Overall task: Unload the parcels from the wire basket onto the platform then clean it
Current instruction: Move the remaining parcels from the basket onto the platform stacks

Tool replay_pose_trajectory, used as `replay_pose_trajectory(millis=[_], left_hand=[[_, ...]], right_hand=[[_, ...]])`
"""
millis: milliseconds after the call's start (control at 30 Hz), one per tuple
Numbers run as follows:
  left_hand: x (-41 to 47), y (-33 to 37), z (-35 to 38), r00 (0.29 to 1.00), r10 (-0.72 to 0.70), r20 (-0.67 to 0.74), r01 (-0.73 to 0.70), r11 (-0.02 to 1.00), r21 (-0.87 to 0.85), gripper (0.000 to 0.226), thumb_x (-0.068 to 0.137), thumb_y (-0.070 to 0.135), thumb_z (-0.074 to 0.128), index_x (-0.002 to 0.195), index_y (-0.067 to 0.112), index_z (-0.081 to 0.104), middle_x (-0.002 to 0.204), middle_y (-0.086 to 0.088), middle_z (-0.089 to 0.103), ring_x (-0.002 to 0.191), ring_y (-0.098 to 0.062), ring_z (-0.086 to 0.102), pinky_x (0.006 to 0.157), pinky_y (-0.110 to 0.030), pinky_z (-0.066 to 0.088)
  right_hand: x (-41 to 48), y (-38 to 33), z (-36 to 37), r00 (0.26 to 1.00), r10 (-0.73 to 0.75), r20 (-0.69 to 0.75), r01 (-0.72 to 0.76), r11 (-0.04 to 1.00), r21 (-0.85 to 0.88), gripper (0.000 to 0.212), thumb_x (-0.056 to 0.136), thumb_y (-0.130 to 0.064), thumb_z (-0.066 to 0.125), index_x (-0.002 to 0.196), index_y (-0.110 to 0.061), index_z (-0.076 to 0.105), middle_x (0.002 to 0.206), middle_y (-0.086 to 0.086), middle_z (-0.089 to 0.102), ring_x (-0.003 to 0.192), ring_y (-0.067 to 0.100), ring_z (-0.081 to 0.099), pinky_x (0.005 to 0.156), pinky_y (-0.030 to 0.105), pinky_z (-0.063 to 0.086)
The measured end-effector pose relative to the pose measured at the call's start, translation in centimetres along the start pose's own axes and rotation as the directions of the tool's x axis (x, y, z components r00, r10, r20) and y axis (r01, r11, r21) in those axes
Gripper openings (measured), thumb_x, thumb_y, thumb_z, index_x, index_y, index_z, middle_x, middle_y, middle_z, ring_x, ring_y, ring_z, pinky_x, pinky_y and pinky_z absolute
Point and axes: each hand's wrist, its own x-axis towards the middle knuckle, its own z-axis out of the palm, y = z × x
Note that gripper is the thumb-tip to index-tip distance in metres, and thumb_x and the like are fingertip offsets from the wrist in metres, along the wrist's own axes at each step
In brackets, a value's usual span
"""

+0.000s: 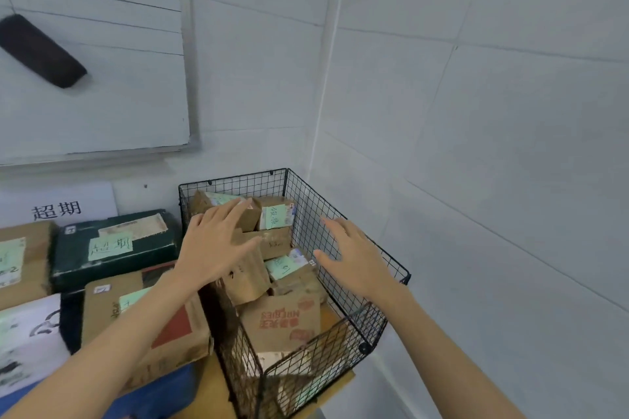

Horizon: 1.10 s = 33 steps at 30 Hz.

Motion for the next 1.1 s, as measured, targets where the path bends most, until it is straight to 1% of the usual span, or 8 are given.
replay_pose_trajectory(millis=[200, 267, 333, 400, 600, 800, 967, 1100], left_hand=[[3.2, 0.6, 1.8, 0.996, -0.083, 0.019, 0.083, 0.996, 0.012, 0.095, 0.072, 0.081, 0.016, 0.152, 0.032, 0.029, 0.158, 0.002, 0.033, 0.143, -0.024, 0.034, 0.116, -0.048, 0.022], [3.6, 0.5, 2.3, 0.995, -0.097, 0.033, 0.095, 0.995, 0.04, 0.091, 0.076, 0.08, 0.021, 0.152, 0.032, 0.029, 0.158, 0.001, 0.035, 0.142, -0.025, 0.036, 0.116, -0.048, 0.024], [4.0, 0.4, 2.7, 0.992, -0.124, 0.023, 0.122, 0.991, 0.058, 0.08, 0.086, 0.074, 0.037, 0.152, 0.03, 0.031, 0.155, -0.002, 0.039, 0.14, -0.026, 0.039, 0.114, -0.047, 0.027], [4.5, 0.1, 3.1, 0.986, -0.168, 0.01, 0.167, 0.983, 0.07, 0.073, 0.09, 0.065, 0.048, 0.152, 0.03, 0.031, 0.153, -0.003, 0.041, 0.137, -0.026, 0.041, 0.112, -0.045, 0.029], [4.6, -0.4, 4.7, 0.957, -0.289, 0.021, 0.285, 0.954, 0.096, 0.075, 0.089, 0.063, 0.052, 0.153, 0.032, 0.028, 0.152, 0.001, 0.043, 0.135, -0.023, 0.043, 0.111, -0.042, 0.03], [4.8, 0.2, 7.0, 0.918, -0.385, 0.095, 0.369, 0.917, 0.154, 0.073, 0.088, 0.057, 0.055, 0.152, 0.031, 0.029, 0.147, 0.003, 0.048, 0.129, -0.02, 0.049, 0.107, -0.04, 0.034], [4.8, 0.8, 8.7, 0.875, -0.458, 0.157, 0.437, 0.887, 0.15, 0.067, 0.088, 0.052, 0.058, 0.147, 0.029, 0.037, 0.145, 0.002, 0.048, 0.124, -0.02, 0.053, 0.099, -0.037, 0.044], [4.8, 1.2, 9.4, 0.833, -0.533, 0.148, 0.515, 0.845, 0.145, 0.065, 0.088, 0.045, 0.063, 0.146, 0.025, 0.04, 0.145, 0.0, 0.046, 0.12, -0.023, 0.055, 0.094, -0.037, 0.05]], right_hand=[[5.5, 2.7, 0.8, 0.99, -0.103, 0.099, 0.097, 0.993, 0.064, 0.066, 0.1, -0.047, 0.049, 0.156, -0.027, 0.02, 0.16, -0.002, 0.024, 0.146, 0.017, 0.024, 0.117, 0.039, 0.026], [6.9, 3.1, 1.8, 0.979, -0.121, 0.166, 0.108, 0.99, 0.09, 0.068, 0.099, -0.047, 0.05, 0.156, -0.027, 0.019, 0.161, -0.002, 0.022, 0.146, 0.017, 0.024, 0.118, 0.043, 0.028], [8.3, 3.3, 3.1, 0.96, -0.153, 0.236, 0.125, 0.984, 0.129, 0.07, 0.098, -0.048, 0.052, 0.156, -0.029, 0.019, 0.16, -0.002, 0.023, 0.145, 0.018, 0.026, 0.115, 0.048, 0.032], [9.8, 3.4, 4.7, 0.934, -0.185, 0.307, 0.129, 0.973, 0.193, 0.072, 0.096, -0.047, 0.055, 0.156, -0.029, 0.019, 0.159, 0.0, 0.025, 0.143, 0.02, 0.03, 0.114, 0.048, 0.034], [13.4, 3.5, 9.8, 0.846, -0.26, 0.466, 0.105, 0.937, 0.332, 0.081, 0.093, -0.045, 0.063, 0.157, -0.031, 0.014, 0.161, 0.005, 0.022, 0.146, 0.025, 0.029, 0.117, 0.049, 0.03], [15.8, 3.4, 14.2, 0.791, -0.311, 0.527, 0.07, 0.902, 0.427, 0.091, 0.089, -0.048, 0.067, 0.157, -0.034, 0.008, 0.161, 0.003, 0.024, 0.145, 0.023, 0.03, 0.116, 0.044, 0.031], [17.0, 3.5, 16.5, 0.76, -0.354, 0.545, 0.001, 0.84, 0.543, 0.093, 0.089, -0.039, 0.072, 0.157, -0.031, 0.008, 0.16, 0.004, 0.028, 0.145, 0.019, 0.031, 0.116, 0.04, 0.033], [18.4, 3.2, 17.4, 0.729, -0.423, 0.538, 0.003, 0.788, 0.615, 0.09, 0.091, -0.03, 0.071, 0.157, -0.032, 0.01, 0.162, 0.002, 0.023, 0.147, 0.023, 0.027, 0.117, 0.043, 0.032]])
